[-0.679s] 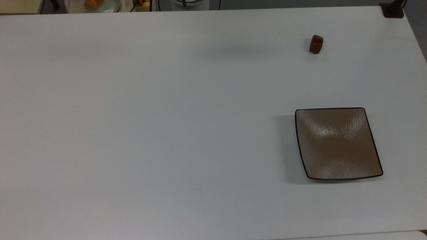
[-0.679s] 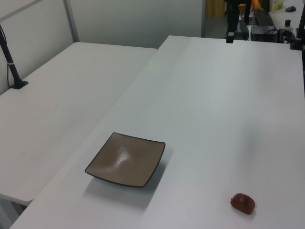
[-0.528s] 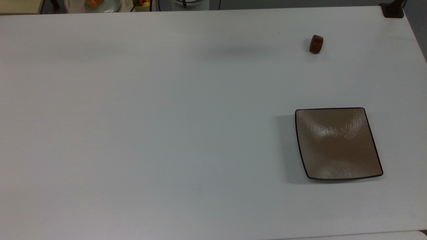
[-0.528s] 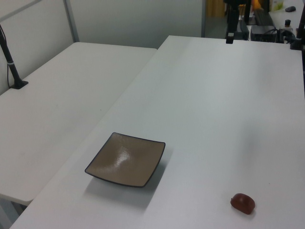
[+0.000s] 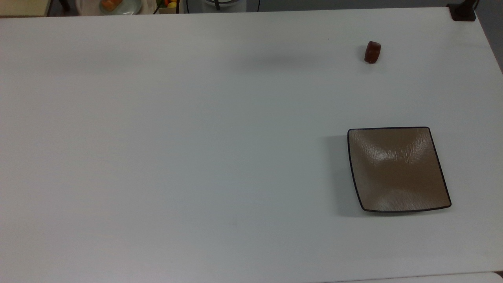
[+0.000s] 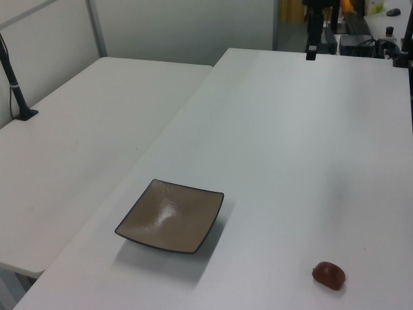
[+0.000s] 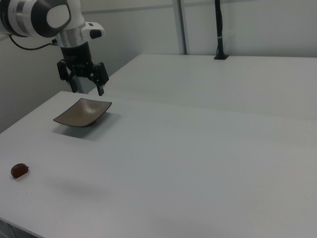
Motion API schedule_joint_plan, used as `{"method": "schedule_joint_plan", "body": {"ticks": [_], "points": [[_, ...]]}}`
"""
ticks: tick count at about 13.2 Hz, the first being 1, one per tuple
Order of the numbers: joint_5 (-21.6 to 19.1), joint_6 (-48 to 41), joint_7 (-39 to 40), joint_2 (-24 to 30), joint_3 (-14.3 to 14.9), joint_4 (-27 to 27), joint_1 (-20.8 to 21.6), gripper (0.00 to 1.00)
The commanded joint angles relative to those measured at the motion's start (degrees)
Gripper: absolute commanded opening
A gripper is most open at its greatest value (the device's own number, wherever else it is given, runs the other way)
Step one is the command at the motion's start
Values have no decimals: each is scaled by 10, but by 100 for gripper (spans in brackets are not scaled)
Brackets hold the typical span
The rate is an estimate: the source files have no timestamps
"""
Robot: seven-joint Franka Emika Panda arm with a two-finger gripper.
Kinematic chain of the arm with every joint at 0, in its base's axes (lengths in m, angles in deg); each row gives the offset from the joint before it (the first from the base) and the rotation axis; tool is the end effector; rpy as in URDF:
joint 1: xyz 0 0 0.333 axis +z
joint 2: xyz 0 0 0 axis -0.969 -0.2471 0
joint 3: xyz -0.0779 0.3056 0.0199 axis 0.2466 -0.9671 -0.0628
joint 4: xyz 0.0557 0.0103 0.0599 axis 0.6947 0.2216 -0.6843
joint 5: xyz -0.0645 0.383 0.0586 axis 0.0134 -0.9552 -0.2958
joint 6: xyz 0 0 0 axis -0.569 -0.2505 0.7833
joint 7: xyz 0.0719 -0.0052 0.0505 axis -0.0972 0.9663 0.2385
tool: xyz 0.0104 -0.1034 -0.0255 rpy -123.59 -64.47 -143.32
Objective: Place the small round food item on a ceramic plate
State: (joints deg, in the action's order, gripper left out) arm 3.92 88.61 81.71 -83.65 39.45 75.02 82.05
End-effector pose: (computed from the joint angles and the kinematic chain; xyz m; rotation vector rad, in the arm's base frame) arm 0.5364 0.1070 0.6251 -3.0172 -0.4289 -0.0804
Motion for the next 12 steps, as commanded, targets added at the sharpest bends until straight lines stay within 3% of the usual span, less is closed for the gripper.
{"method": "schedule_joint_plan", "body": {"ticks": [1,8,12], "points": [[8,13,9,7,1,13,7,100],[6,-1,6,9,-1,17,13,100],[3,-42,-61,9,-1,13,73,100]]}}
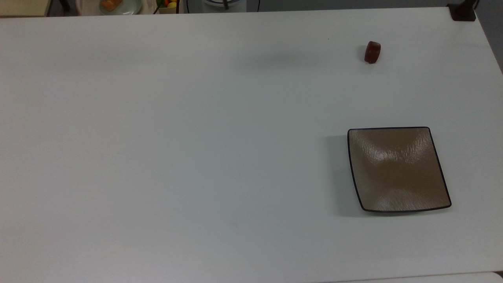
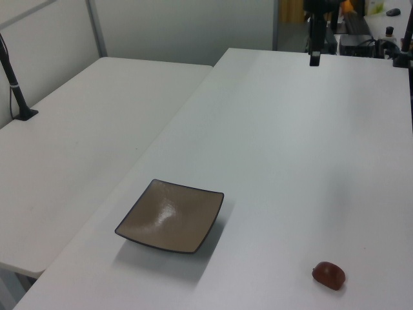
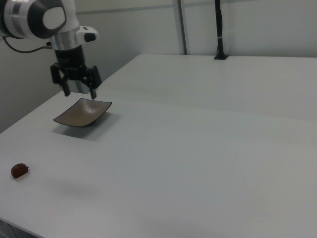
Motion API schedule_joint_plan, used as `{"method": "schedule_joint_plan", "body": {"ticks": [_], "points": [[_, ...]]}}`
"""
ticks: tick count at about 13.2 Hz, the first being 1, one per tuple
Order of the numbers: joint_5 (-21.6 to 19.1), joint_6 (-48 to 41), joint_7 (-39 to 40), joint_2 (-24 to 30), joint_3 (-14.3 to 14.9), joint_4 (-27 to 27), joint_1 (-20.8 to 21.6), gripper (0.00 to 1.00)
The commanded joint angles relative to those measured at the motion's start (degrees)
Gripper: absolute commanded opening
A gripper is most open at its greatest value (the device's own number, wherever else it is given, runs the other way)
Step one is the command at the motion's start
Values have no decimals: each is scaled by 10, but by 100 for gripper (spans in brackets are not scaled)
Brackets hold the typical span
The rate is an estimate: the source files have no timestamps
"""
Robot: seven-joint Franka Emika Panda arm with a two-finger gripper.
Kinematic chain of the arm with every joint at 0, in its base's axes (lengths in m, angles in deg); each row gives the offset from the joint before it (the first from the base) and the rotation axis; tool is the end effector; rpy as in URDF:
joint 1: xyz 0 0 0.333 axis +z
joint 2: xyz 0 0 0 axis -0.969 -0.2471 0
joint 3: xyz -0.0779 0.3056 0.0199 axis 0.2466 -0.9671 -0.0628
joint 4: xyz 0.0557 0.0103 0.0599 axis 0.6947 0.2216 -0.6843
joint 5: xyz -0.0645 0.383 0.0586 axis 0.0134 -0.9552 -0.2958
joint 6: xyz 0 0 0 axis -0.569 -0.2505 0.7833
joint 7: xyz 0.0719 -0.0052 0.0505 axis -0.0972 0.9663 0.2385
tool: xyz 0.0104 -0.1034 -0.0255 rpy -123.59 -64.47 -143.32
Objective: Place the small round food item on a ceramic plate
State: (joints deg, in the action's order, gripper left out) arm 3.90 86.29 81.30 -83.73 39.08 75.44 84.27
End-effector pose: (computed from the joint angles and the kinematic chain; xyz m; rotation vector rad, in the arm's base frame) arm 0.5270 0.1306 0.6172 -3.0106 -0.4887 -0.0017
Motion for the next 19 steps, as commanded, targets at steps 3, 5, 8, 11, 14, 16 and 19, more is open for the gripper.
{"method": "schedule_joint_plan", "body": {"ticks": [3,5,8,11,14,16,19], "points": [[1,-18,-136,11,-11,7,96,100],[2,-15,-180,10,-37,7,115,100],[2,-10,-262,9,-95,7,118,100],[2,-7,-358,-3,-173,10,119,100],[1,26,-427,-21,-223,17,122,100],[1,63,-463,-33,-228,33,134,100],[2,131,-549,-58,-228,60,149,100]]}}
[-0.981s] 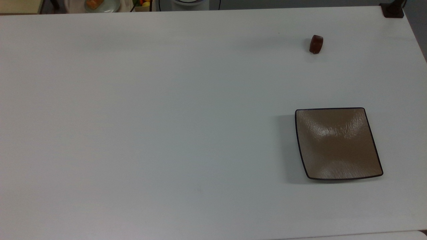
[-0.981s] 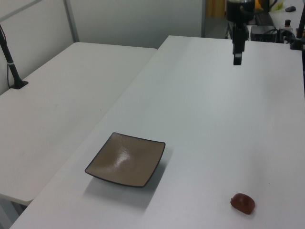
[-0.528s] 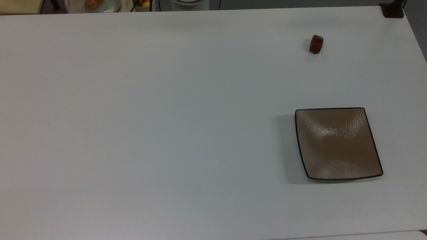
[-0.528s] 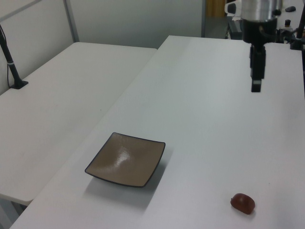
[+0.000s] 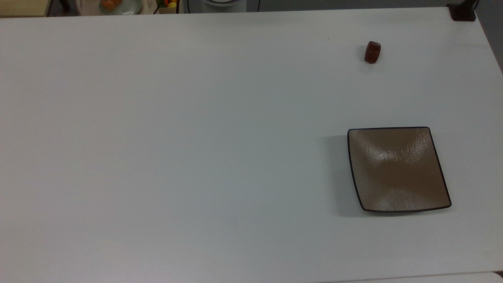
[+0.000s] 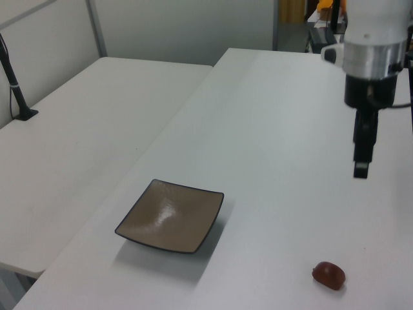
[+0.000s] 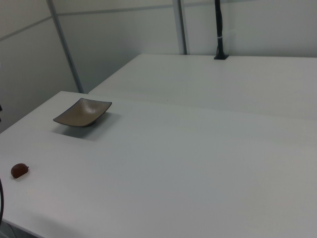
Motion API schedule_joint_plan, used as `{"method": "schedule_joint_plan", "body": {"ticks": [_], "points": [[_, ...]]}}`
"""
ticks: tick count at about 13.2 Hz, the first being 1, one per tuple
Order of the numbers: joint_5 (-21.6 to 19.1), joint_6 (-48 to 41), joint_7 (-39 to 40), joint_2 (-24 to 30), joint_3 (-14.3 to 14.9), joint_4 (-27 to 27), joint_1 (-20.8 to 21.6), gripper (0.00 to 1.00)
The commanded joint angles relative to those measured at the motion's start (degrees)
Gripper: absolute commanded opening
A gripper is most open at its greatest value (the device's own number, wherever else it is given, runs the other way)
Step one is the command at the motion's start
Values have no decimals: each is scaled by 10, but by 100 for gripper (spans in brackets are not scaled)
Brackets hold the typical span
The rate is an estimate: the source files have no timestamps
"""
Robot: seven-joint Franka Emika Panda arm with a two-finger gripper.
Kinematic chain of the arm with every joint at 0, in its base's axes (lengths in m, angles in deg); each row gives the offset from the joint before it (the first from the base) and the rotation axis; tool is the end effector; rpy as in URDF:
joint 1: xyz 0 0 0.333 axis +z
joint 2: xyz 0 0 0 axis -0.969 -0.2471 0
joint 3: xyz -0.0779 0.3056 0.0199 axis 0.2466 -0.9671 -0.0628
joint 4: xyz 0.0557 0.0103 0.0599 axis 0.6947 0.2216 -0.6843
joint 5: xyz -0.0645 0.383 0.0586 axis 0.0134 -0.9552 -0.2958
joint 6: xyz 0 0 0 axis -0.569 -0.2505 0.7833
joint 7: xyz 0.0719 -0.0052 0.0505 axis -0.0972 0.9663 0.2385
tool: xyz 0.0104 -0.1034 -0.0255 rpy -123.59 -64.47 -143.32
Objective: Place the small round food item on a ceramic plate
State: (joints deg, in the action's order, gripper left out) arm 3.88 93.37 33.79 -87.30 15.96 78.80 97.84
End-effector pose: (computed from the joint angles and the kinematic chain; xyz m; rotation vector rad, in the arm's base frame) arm 0.3639 0.4364 0.5665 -3.0556 -0.1858 0.0988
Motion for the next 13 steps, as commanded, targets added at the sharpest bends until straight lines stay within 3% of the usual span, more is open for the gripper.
{"method": "schedule_joint_plan", "body": {"ticks": [1,9,13], "points": [[6,81,-90,-34,3,34,18,100],[39,185,-156,-88,3,94,41,100],[72,199,-184,-124,3,98,48,100]]}}
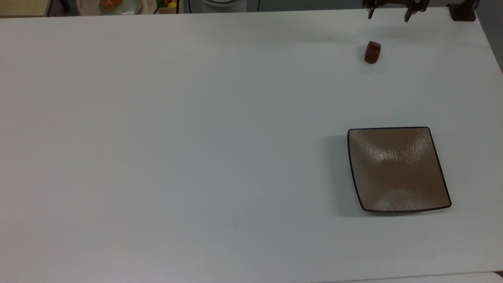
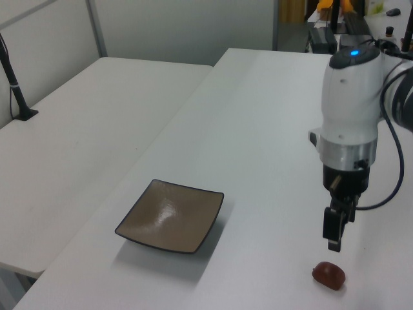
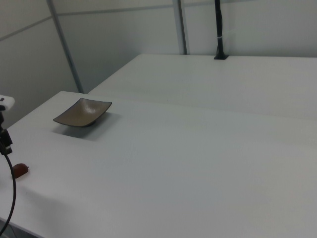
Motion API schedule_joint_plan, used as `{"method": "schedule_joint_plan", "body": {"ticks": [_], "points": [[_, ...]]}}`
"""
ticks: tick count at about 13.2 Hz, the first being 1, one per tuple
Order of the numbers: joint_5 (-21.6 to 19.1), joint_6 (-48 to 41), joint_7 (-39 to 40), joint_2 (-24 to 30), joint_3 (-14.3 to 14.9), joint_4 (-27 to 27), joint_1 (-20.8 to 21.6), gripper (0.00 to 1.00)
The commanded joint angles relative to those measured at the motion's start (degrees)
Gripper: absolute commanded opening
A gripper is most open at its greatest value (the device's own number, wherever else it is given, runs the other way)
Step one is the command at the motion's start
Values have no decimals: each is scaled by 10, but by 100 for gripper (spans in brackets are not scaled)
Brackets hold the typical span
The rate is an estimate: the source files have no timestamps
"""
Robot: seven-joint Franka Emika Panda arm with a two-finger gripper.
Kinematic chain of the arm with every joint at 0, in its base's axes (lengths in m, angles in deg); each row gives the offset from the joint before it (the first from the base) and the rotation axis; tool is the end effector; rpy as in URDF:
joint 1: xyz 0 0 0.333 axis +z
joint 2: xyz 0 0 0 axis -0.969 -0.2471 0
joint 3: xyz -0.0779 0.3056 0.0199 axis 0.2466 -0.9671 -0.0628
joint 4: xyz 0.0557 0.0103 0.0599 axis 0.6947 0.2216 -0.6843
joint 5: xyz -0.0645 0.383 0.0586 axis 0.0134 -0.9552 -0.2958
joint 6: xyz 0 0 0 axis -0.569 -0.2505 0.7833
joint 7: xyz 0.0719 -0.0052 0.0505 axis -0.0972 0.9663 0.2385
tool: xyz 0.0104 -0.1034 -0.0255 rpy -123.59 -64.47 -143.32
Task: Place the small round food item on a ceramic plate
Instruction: 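Lower the open gripper over the small round brown food item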
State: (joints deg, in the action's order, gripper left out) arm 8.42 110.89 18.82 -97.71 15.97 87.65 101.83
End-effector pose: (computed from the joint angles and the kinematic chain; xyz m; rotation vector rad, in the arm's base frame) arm 0.3698 0.4786 0.4236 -3.0766 0.1087 0.1311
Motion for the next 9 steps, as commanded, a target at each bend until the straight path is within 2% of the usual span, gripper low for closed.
{"method": "schedule_joint_plan", "body": {"ticks": [1,4,9], "points": [[37,37,-43,-22,3,19,9,100],[41,74,-52,-24,3,45,8,100],[46,122,-52,-54,3,59,9,100]]}}
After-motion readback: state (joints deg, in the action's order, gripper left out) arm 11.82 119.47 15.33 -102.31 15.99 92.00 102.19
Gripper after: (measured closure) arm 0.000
